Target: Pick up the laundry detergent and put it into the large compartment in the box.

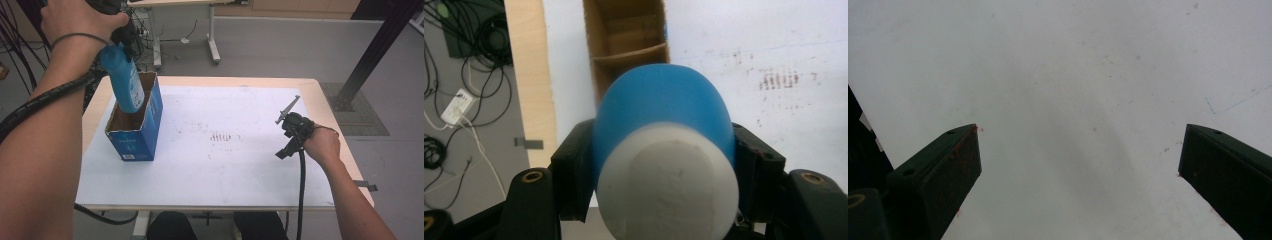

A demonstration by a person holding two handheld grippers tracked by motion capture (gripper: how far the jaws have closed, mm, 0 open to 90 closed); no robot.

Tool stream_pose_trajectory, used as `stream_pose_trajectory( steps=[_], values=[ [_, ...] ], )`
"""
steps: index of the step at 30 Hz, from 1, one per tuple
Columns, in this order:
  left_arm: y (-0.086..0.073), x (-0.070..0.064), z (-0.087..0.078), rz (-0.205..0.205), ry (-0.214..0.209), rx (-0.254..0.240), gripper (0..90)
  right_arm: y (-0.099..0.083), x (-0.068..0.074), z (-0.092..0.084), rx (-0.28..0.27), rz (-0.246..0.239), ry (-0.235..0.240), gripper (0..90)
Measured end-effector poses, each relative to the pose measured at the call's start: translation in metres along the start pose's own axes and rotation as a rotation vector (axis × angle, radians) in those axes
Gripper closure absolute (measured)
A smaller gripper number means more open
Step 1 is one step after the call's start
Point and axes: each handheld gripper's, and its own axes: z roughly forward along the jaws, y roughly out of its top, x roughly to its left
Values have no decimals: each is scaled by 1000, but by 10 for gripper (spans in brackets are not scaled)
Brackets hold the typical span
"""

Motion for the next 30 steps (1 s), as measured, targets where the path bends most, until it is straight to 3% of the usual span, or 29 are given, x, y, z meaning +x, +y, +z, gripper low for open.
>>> stream_pose_trajectory(
  steps=[13,30],
  values=[
    [1,13,21,-24,-5,13,377,1,-1,0,3,-4,-6,35],
    [4,23,60,-13,-11,46,377,-2,-3,5,7,8,2,35]
  ],
)
